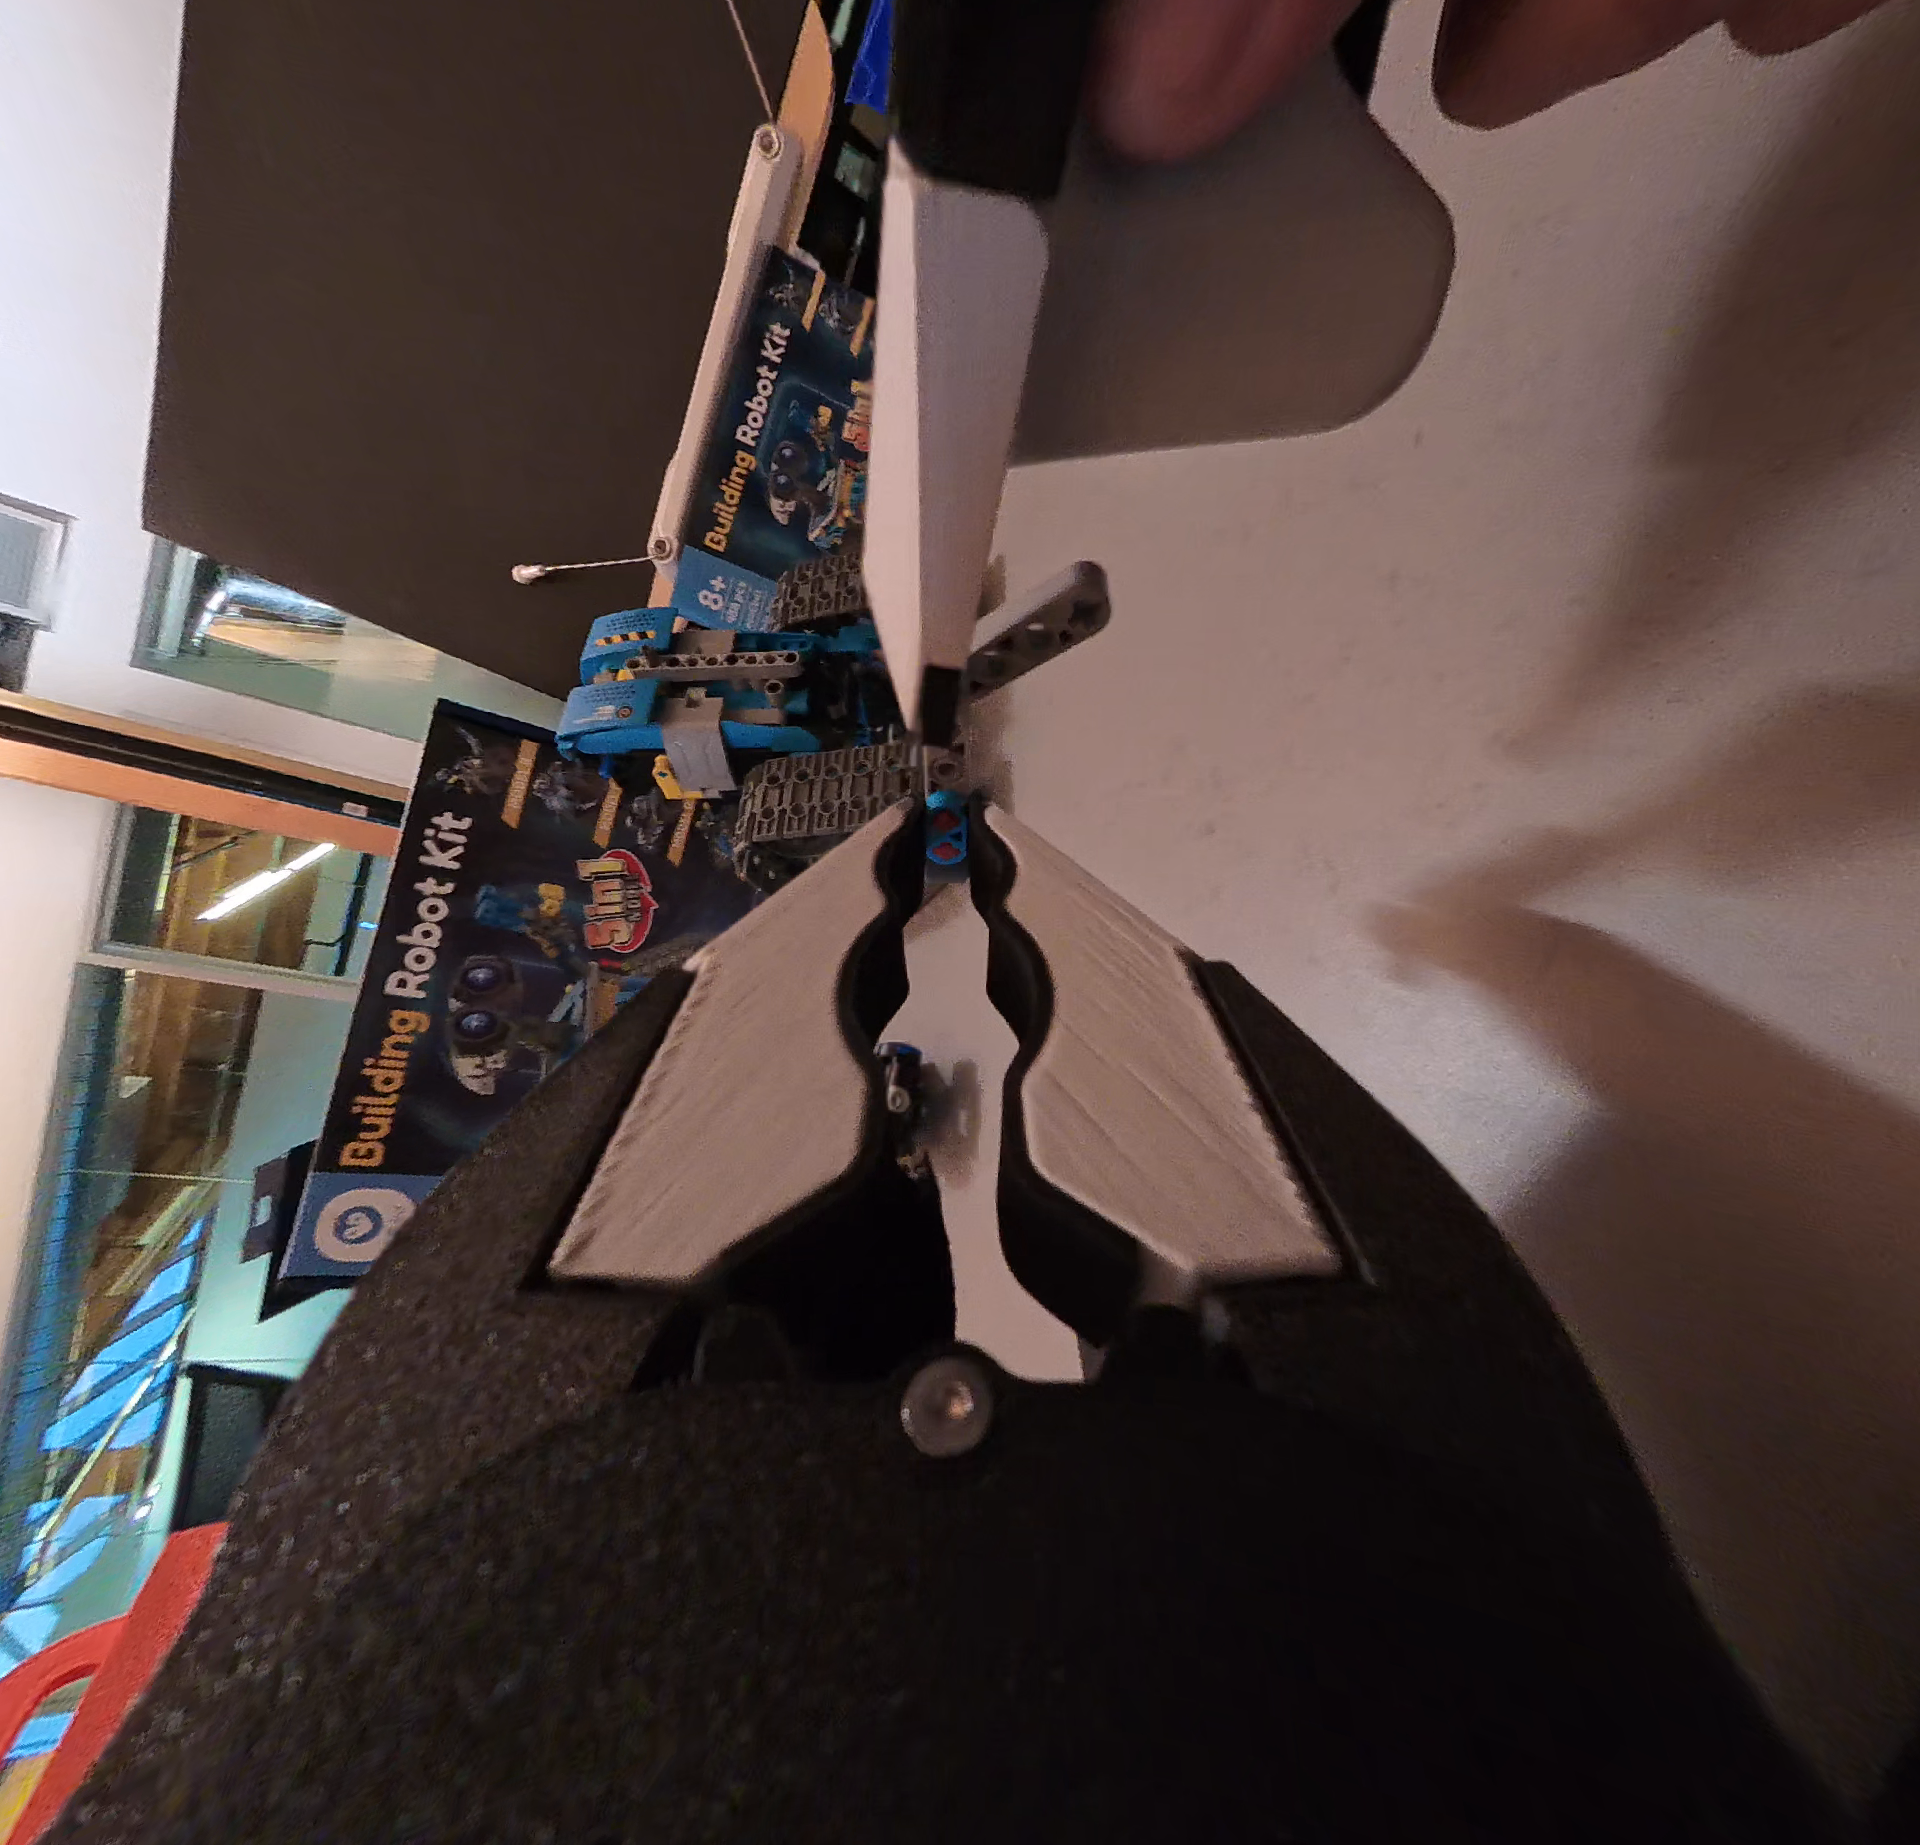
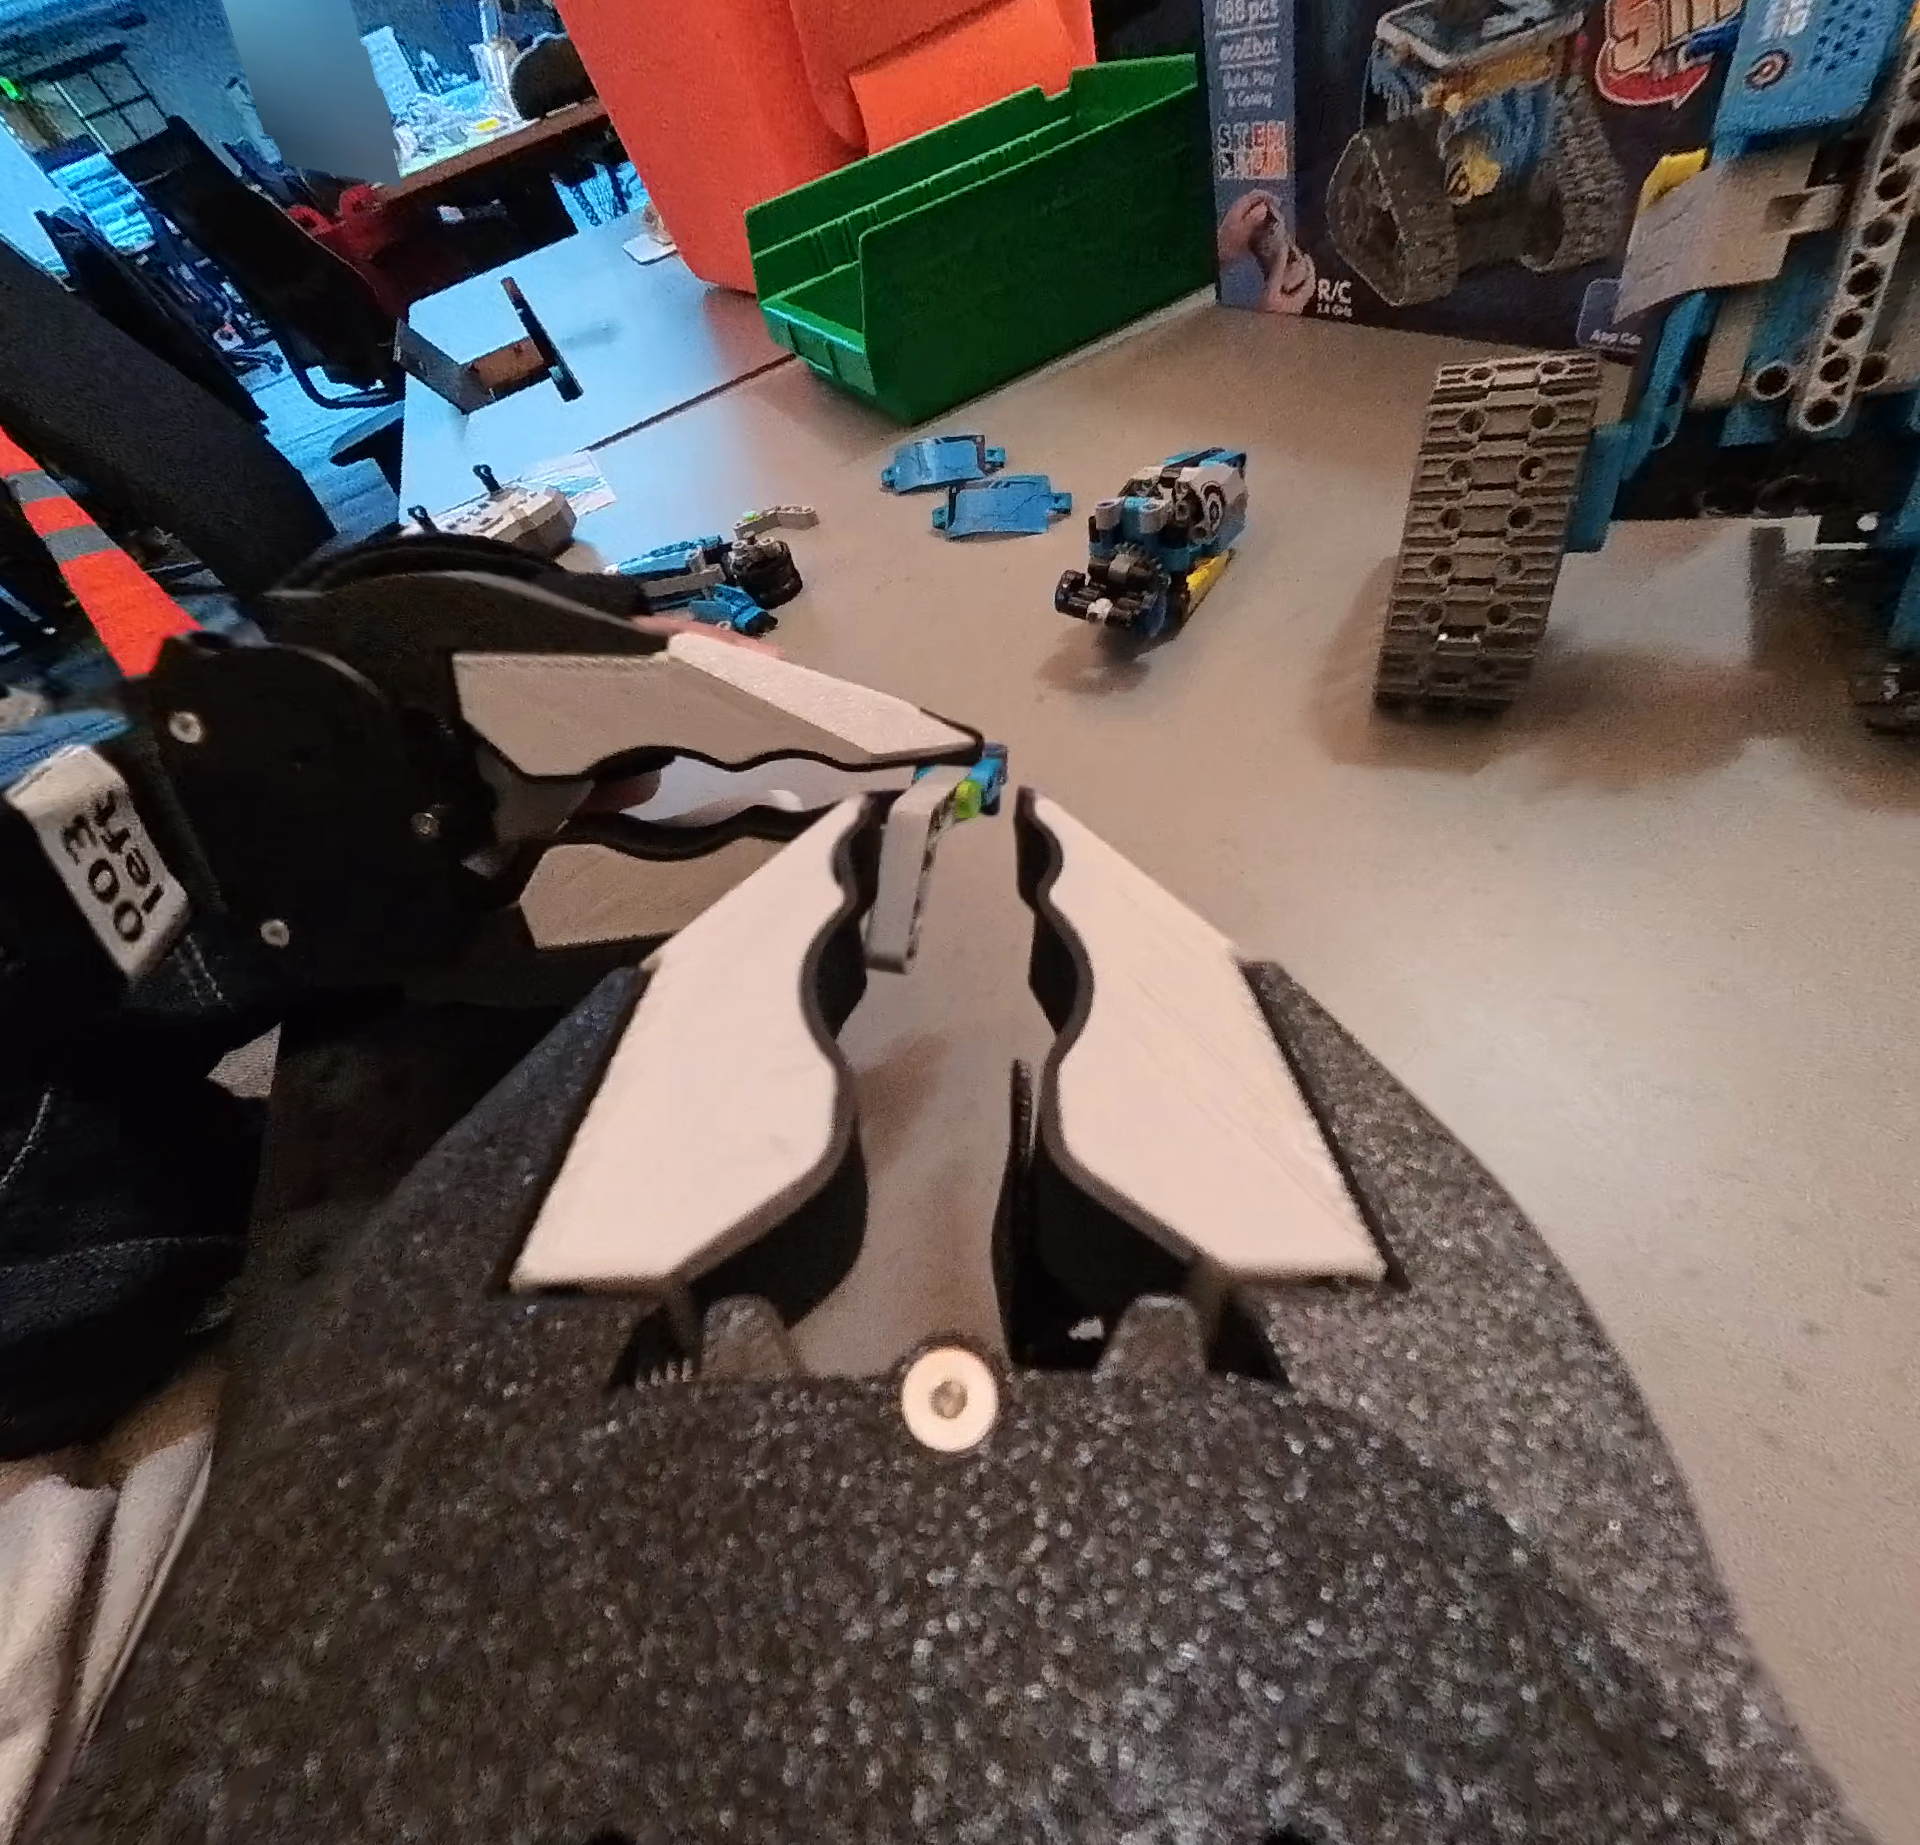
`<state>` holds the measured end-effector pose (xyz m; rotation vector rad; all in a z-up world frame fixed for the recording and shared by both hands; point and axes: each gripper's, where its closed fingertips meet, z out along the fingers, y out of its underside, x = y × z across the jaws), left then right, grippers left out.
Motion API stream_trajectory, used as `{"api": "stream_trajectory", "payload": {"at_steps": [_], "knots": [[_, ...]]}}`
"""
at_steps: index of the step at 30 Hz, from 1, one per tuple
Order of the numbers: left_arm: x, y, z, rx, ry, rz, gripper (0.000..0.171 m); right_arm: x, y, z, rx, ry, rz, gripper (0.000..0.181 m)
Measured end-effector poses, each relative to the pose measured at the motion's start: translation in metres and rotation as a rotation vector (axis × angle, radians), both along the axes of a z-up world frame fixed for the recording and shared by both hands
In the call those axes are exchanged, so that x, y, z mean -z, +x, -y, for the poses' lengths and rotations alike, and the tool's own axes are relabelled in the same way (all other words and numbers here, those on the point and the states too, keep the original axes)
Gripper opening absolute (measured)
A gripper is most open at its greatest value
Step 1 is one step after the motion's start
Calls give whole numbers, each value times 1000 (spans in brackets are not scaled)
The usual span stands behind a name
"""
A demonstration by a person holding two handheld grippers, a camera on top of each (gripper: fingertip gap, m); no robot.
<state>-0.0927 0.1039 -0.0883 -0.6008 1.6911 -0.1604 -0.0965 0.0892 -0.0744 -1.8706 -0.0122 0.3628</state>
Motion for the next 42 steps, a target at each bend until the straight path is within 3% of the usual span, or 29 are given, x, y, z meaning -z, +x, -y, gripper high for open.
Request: {"api": "stream_trajectory", "payload": {"at_steps": [3, 4, 6, 8, 10, 13, 16, 18, 21, 28, 30, 34, 36, 39, 42], "knots": [[-1, 0, 0, -1, 13, 4, 6, 2, -1, -1, 6, -9, 37, 23], [-1, 0, 0, -4, 23, 10, 6, 2, -3, -1, -5, -10, 43, 8], [-2, 1, 0, -2, 13, 22, 7, 4, 0, 0, 13, -17, 106, 6], [-6, 1, -2, -6, -125, 43, 10, 1, 3, 0, 39, 8, 170, 6], [-15, 1, -9, -2, -373, 74, 19, -6, 7, 2, 64, 52, 291, 6], [-26, -1, -16, 70, -902, 90, 24, -19, 7, 6, 109, 137, 553, 6], [-48, -9, -7, 308, -1537, 59, 23, -33, 4, 9, 159, 219, 747, 6], [-62, -15, -1, 485, -1878, 7, 23, -45, 2, 11, 195, 279, 801, 6], [-76, -22, 11, 675, -2150, -77, 24, -64, -1, 18, 240, 378, 823, 6], [-82, -23, 21, 765, -2280, -92, 18, -65, -17, 17, 193, 422, 871, 6], [-83, -23, 19, 766, -2271, -80, 6, -64, -18, 16, 189, 417, 875, 6], [-84, -25, 18, 750, -2192, -55, 5, -60, -22, 15, 146, 410, 778, 8], [-79, -26, 19, 717, -2095, -80, 6, -53, -24, 15, 84, 369, 566, 9], [-62, -26, 21, 620, -1917, -171, 6, -51, -24, 20, -106, 277, 50, 34], [-53, -33, 33, 626, -1778, -274, 6, -37, -25, 25, -250, 154, -216, 30]]}}
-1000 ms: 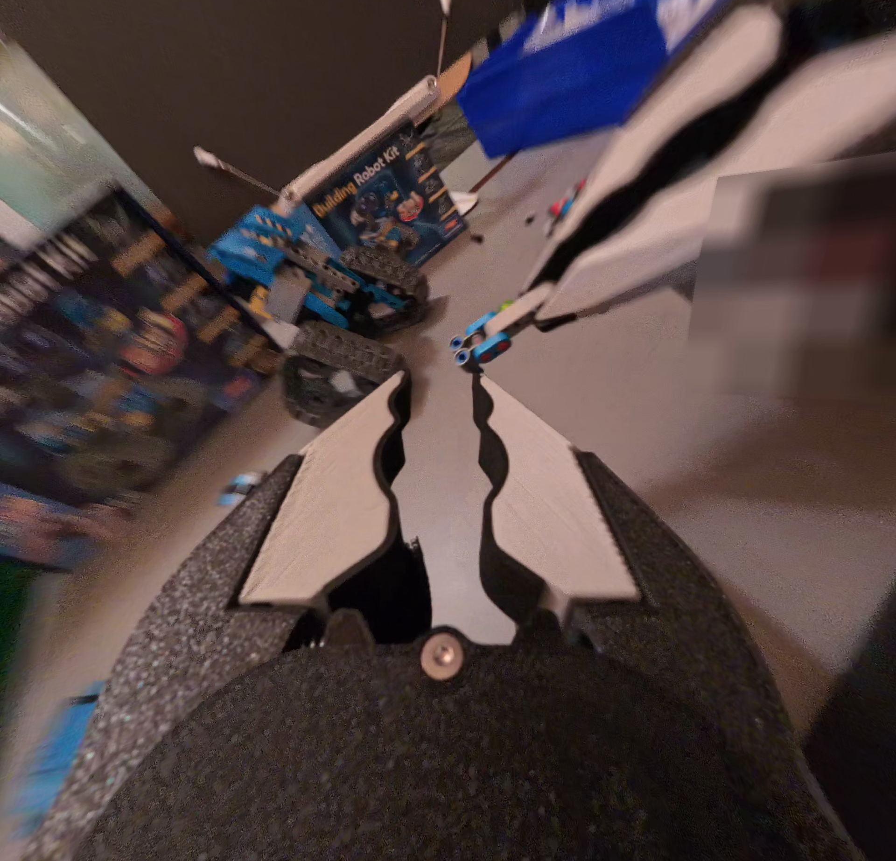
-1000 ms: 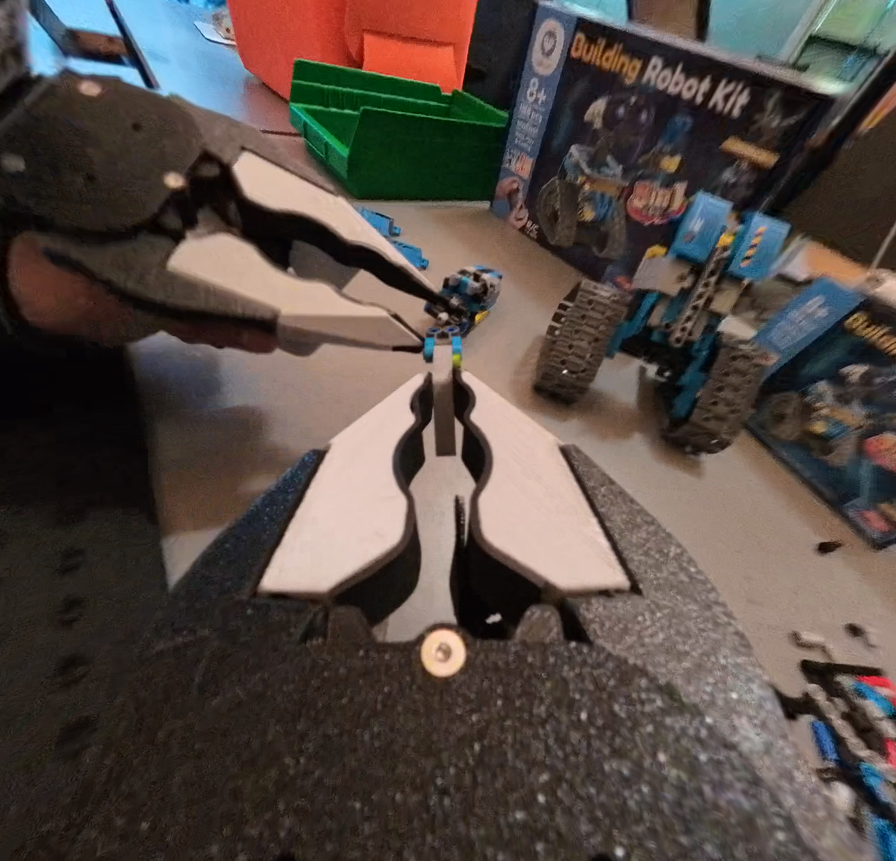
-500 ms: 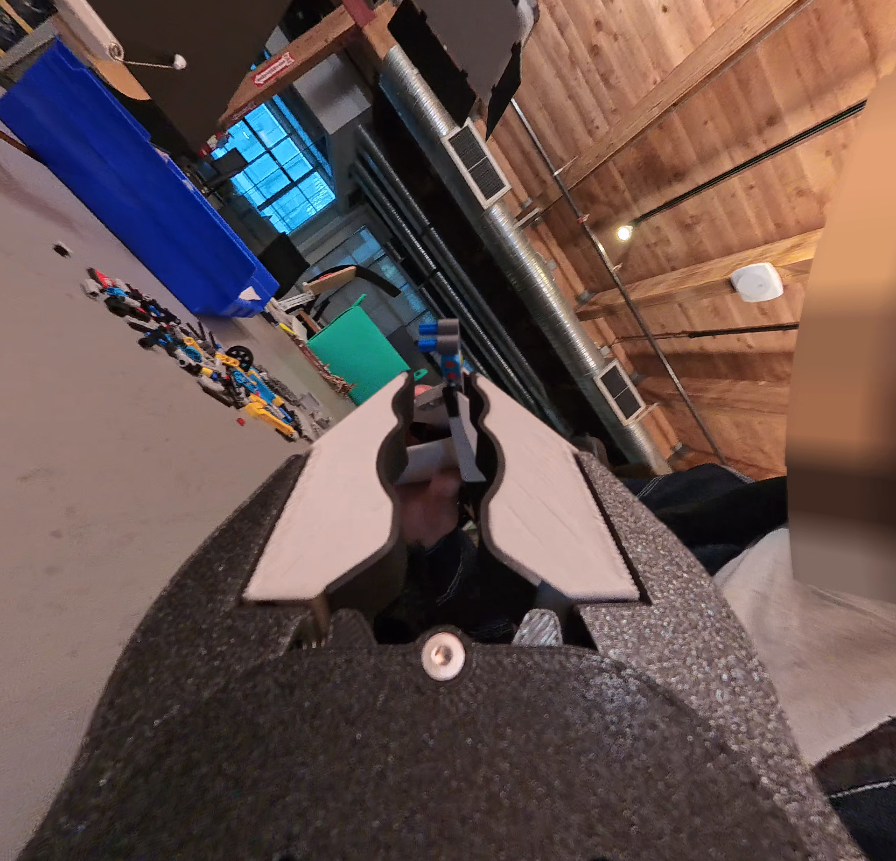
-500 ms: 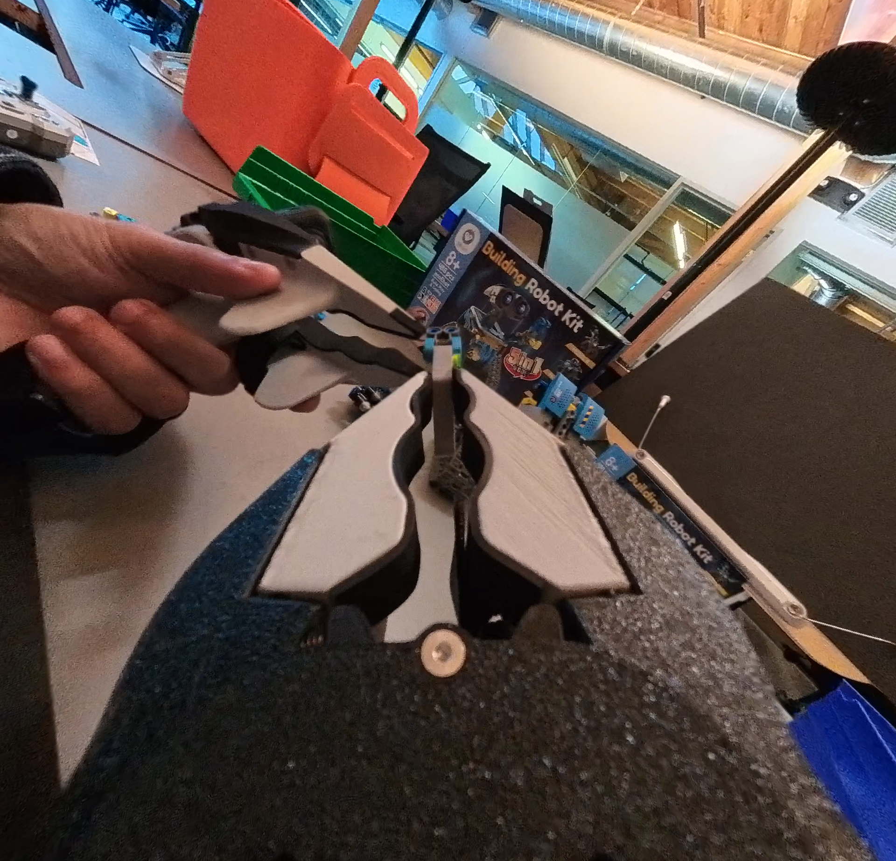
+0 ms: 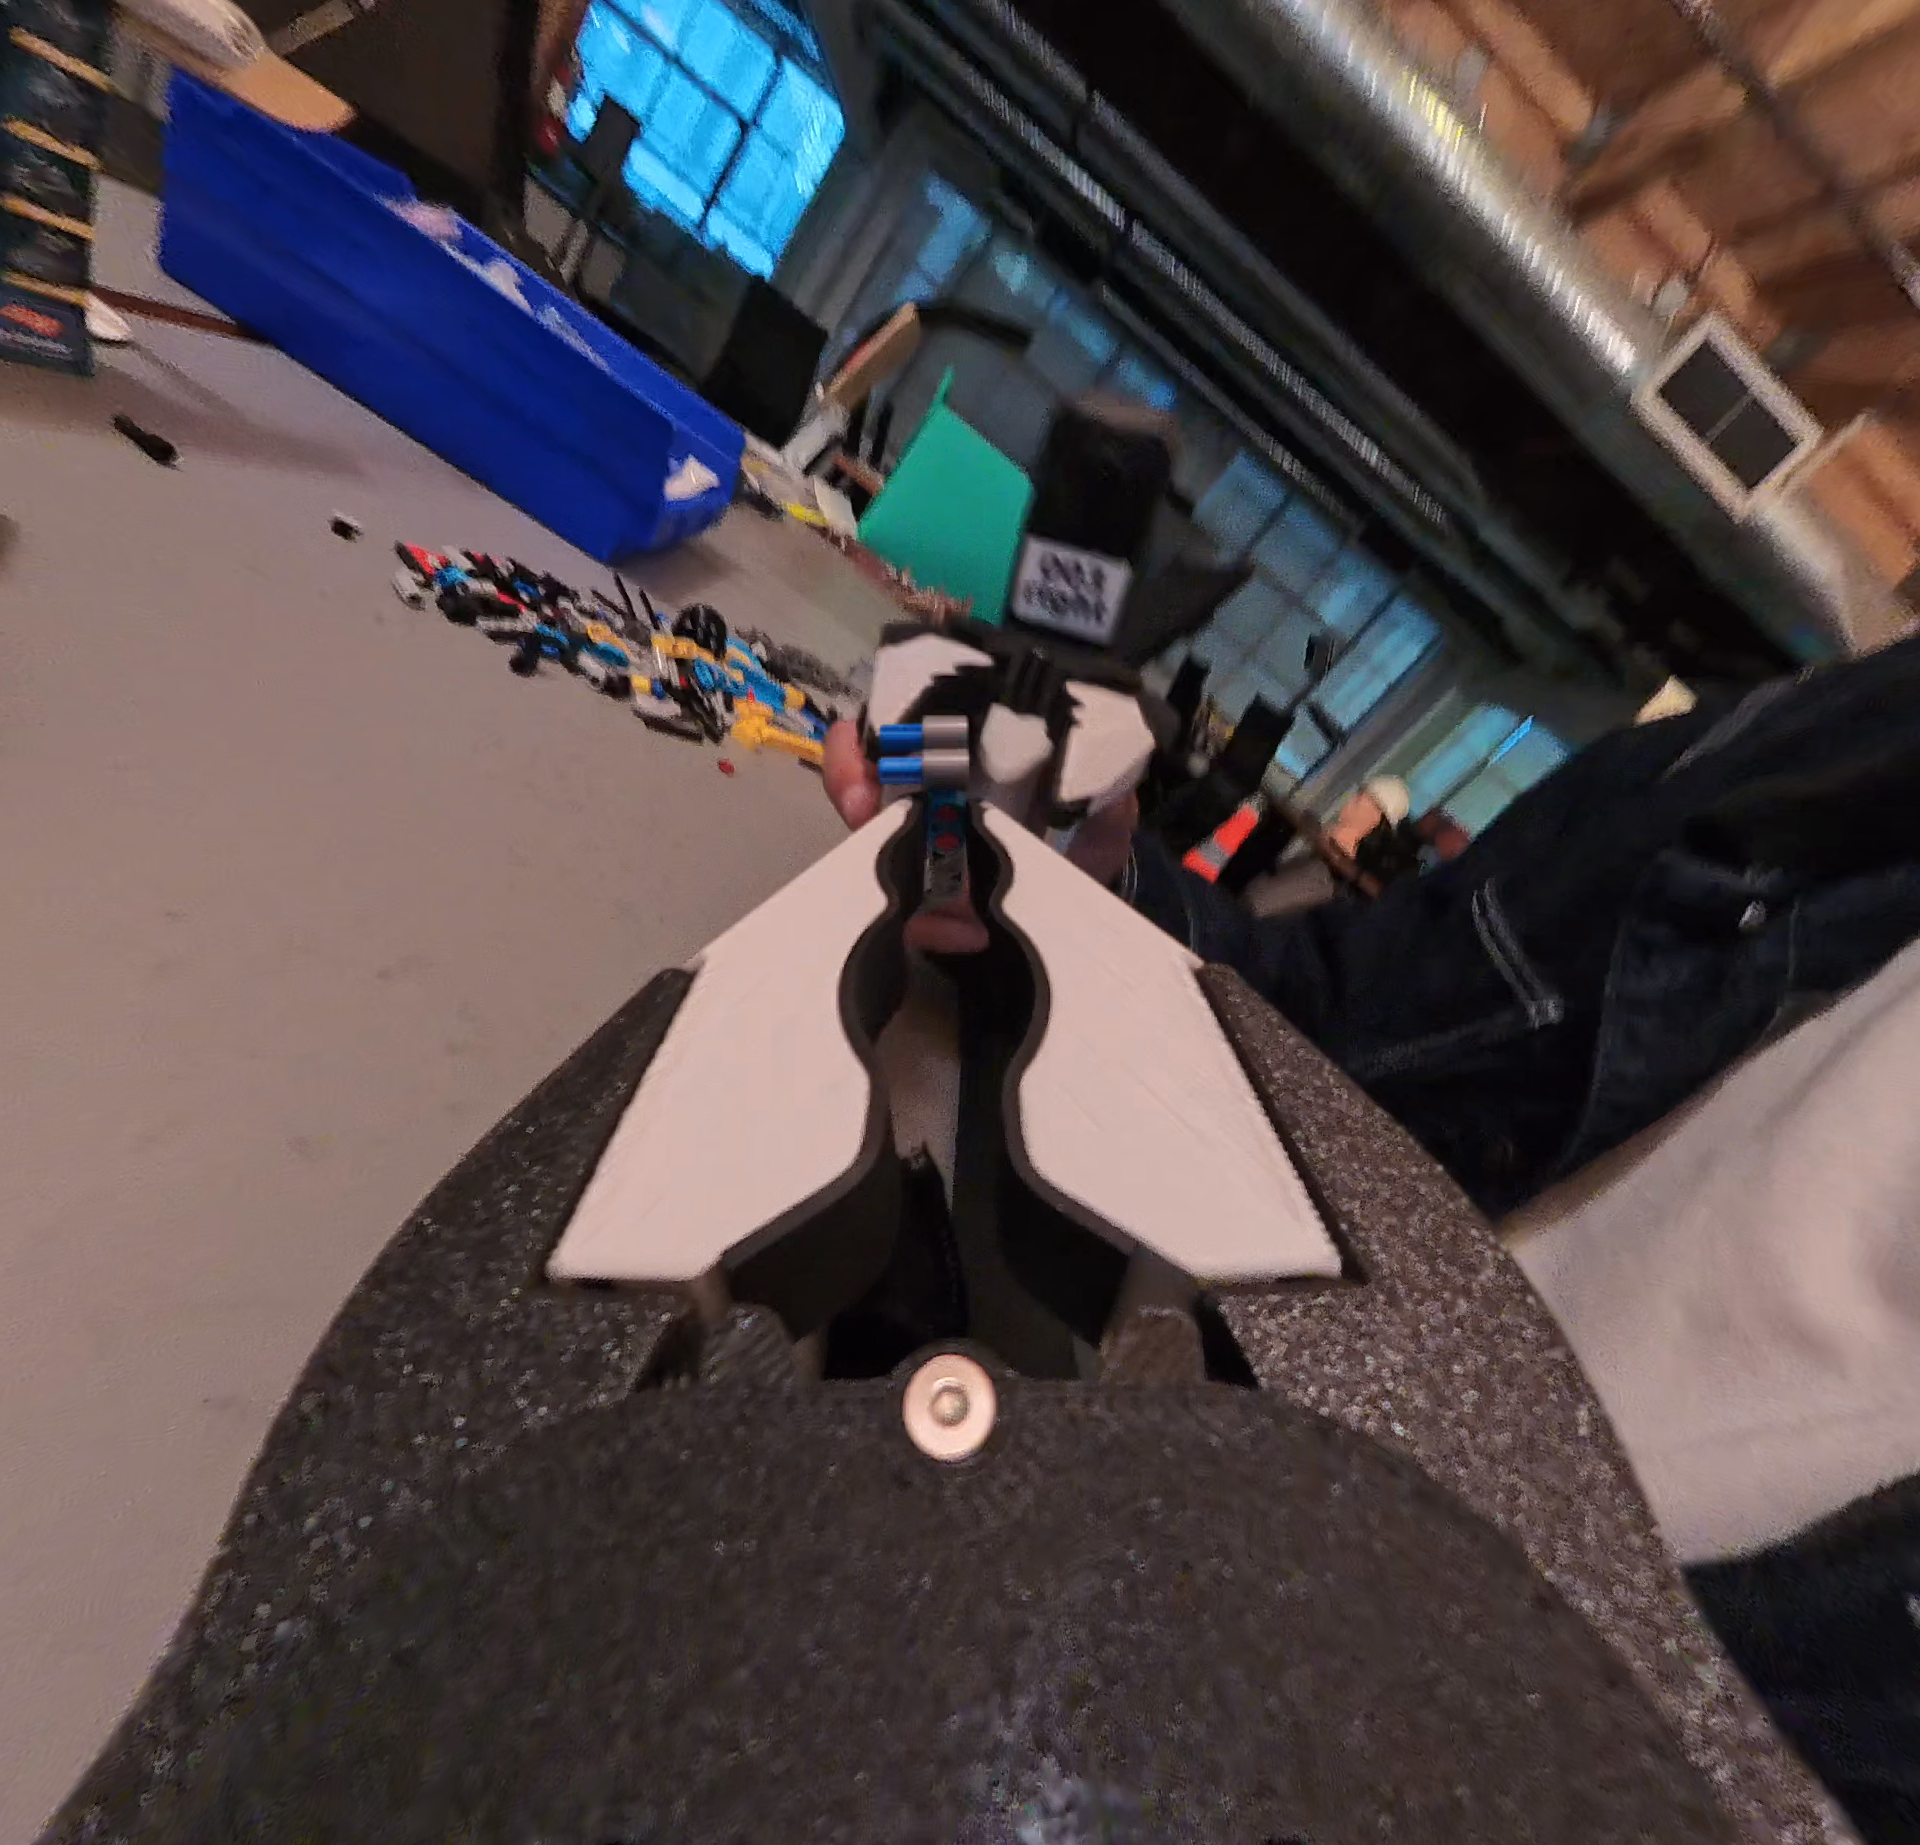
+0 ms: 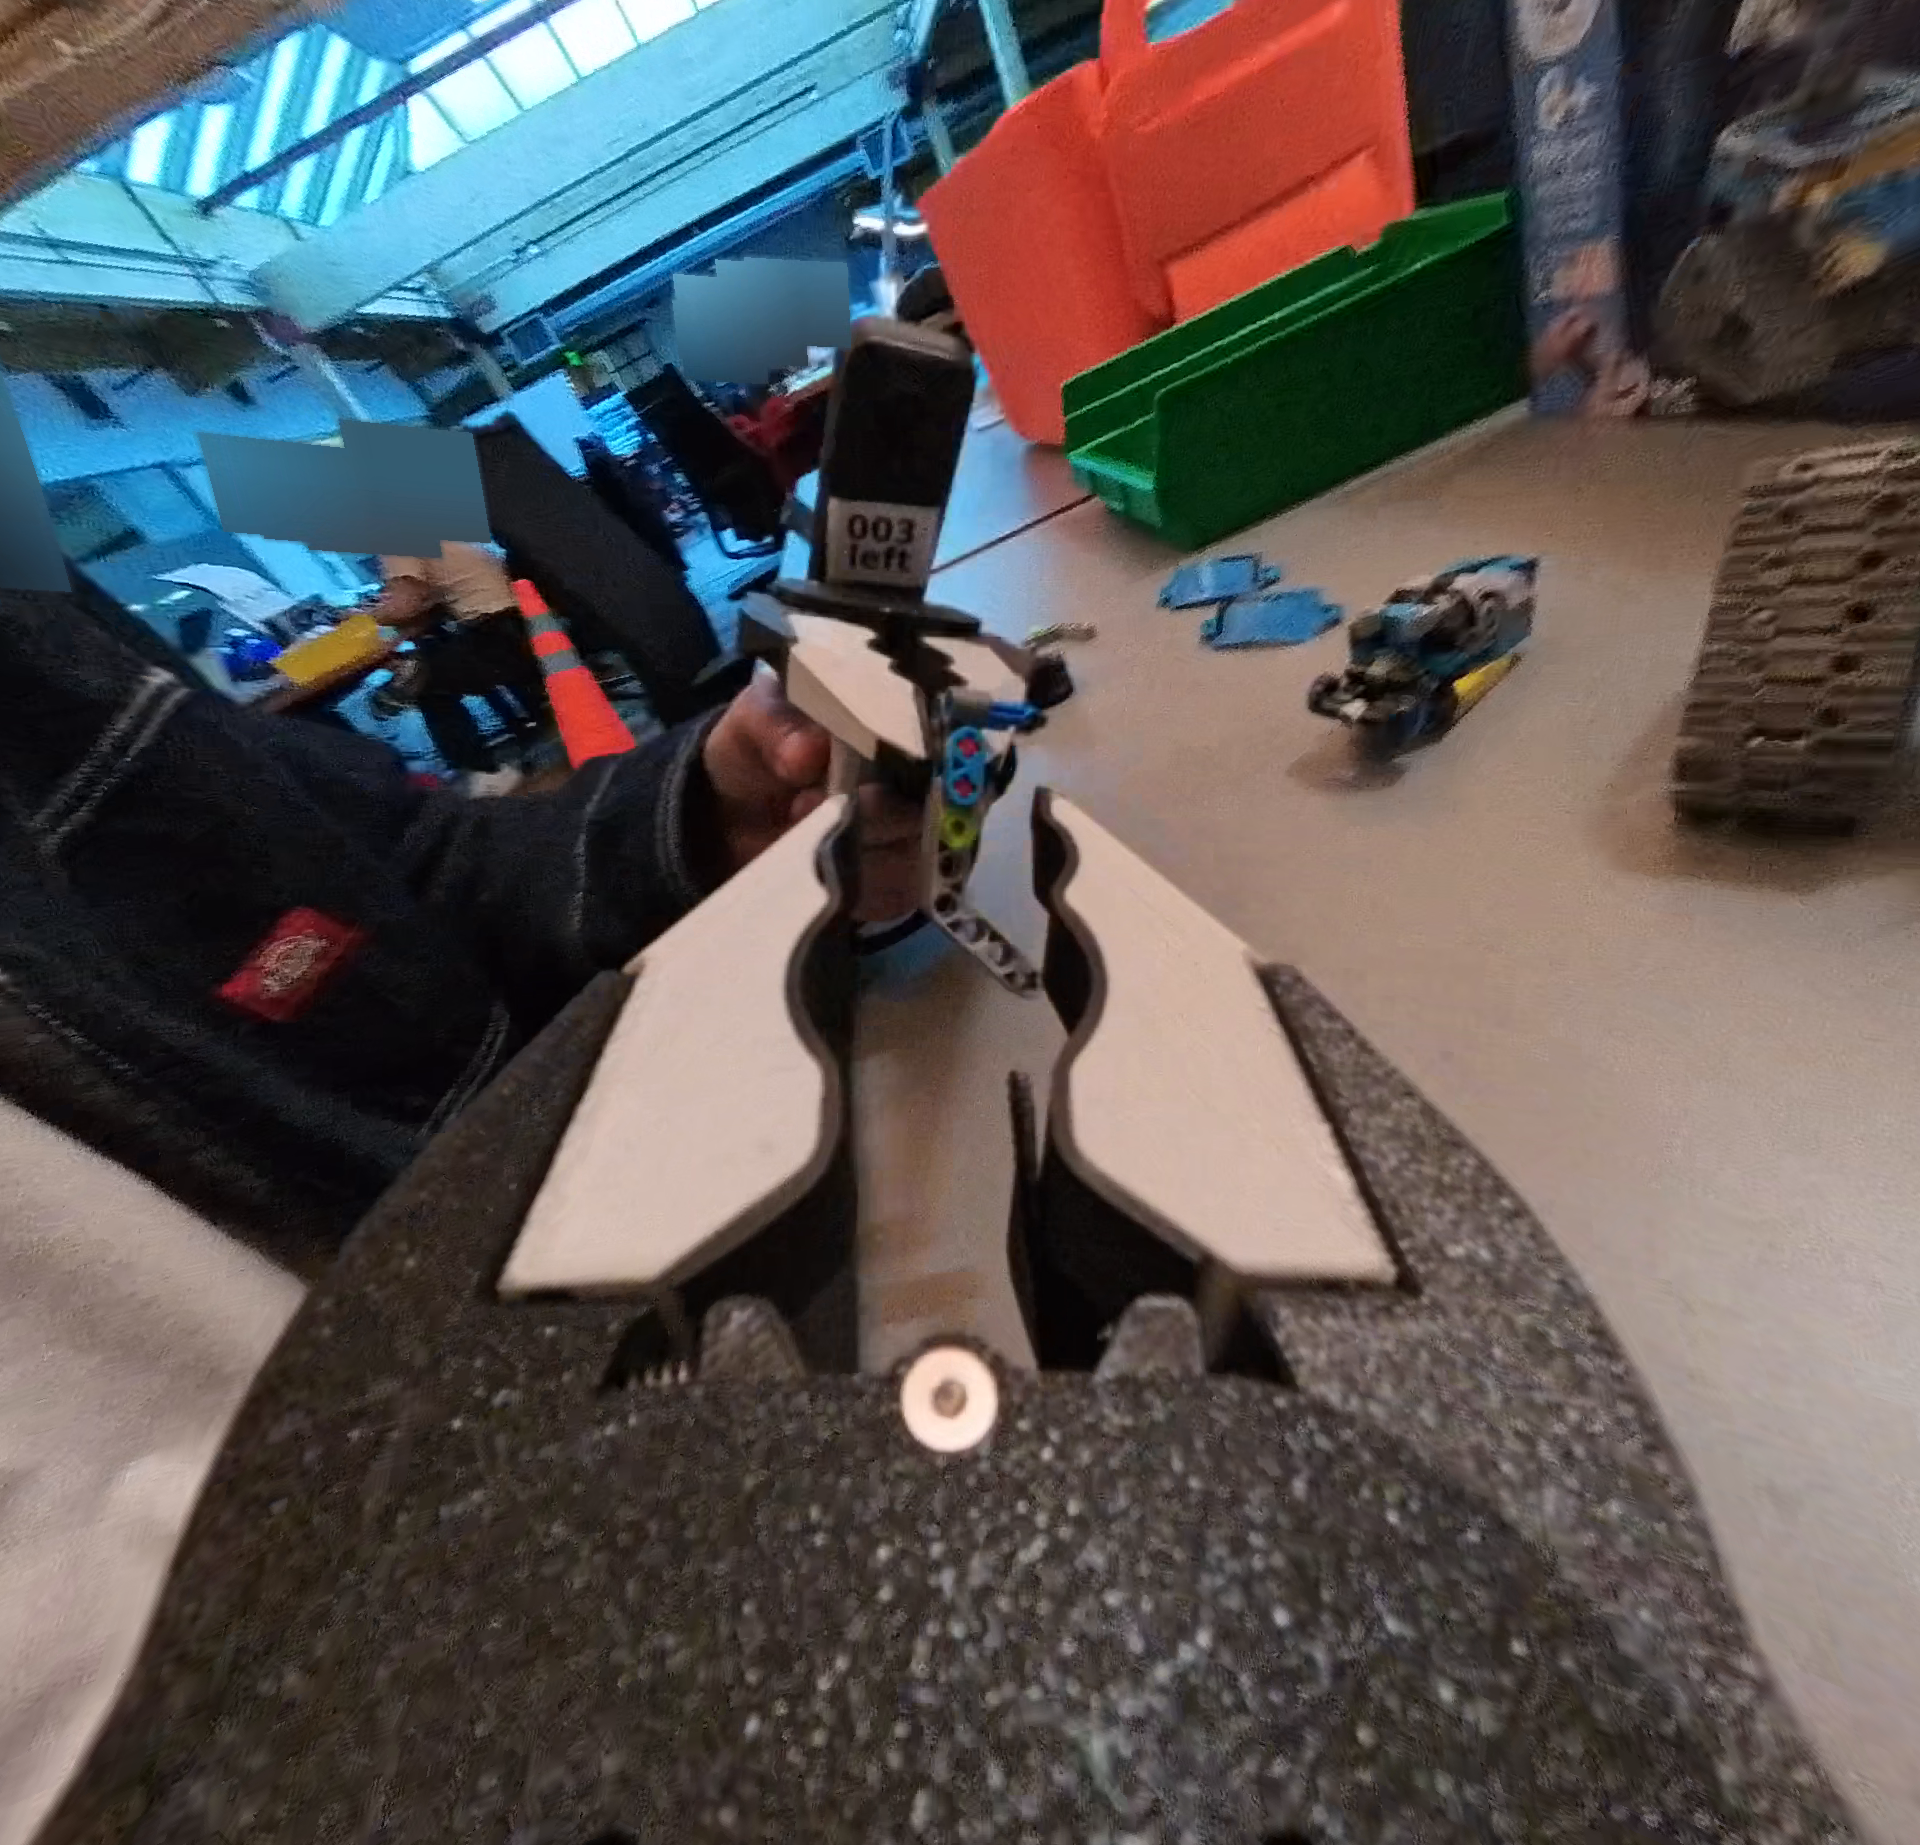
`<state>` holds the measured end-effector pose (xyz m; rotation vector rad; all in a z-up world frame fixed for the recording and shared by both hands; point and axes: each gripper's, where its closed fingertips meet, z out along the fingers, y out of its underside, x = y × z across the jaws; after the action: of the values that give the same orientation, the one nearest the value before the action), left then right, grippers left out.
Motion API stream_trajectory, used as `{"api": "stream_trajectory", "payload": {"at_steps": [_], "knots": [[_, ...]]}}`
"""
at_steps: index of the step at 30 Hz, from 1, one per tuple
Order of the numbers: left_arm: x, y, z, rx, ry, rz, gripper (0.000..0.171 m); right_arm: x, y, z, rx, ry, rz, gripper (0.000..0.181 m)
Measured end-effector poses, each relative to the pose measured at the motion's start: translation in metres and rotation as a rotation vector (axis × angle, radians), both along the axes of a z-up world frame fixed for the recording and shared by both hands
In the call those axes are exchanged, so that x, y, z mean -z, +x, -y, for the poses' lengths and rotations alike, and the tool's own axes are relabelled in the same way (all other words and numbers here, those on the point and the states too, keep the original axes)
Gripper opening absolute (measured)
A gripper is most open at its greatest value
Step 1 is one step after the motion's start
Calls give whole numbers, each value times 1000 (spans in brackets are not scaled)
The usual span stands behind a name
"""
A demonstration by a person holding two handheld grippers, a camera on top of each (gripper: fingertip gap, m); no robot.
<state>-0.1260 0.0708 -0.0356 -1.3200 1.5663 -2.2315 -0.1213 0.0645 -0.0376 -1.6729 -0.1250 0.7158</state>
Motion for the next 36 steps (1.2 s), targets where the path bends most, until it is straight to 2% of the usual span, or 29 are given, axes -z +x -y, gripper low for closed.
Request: {"api": "stream_trajectory", "payload": {"at_steps": [3, 5, 7, 18, 21, 24, 25, 26, 27, 28, 29, 30, 32, 36], "knots": [[3, -8, 13, 69, 73, 17, 6, 9, -13, 7, -124, -62, -55, 20], [11, -11, 21, 98, 144, 11, 6, 8, -18, 9, -149, -55, -45, 18], [13, -13, 27, 119, 188, 21, 6, 8, -18, 11, -163, -47, -44, 5], [16, -14, 30, 120, 218, 27, 5, 13, -21, 13, -187, -80, -39, 5], [6, -15, 29, 76, 243, 100, 5, 2, -21, 15, -192, -14, 10, 4], [8, -14, 29, 59, 274, 104, 4, 5, -20, 16, -183, -18, 24, 4], [4, -15, 25, 37, 268, 124, 4, 1, -15, 18, -157, 13, 24, 4], [-7, -17, 7, -16, 208, 147, 5, -15, 10, 26, -94, 81, -51, 4], [-22, -21, -26, -105, 83, 171, 5, -33, 39, 41, -37, 157, -152, 2], [-33, -27, -61, -206, -1, 197, 4, -39, 56, 54, -6, 179, -170, 2], [-33, -32, -80, -269, 32, 207, 3, -28, 58, 56, 2, 120, -104, 4], [-30, -34, -80, -265, 86, 210, 5, -21, 56, 54, -6, 92, -103, 4], [-30, -33, -64, -196, 61, 210, 5, -11, 45, 44, -48, 43, -114, 5], [-20, -26, -47, -128, 58, 153, 5, 18, 26, 20, -47, -86, 0, 5]]}}
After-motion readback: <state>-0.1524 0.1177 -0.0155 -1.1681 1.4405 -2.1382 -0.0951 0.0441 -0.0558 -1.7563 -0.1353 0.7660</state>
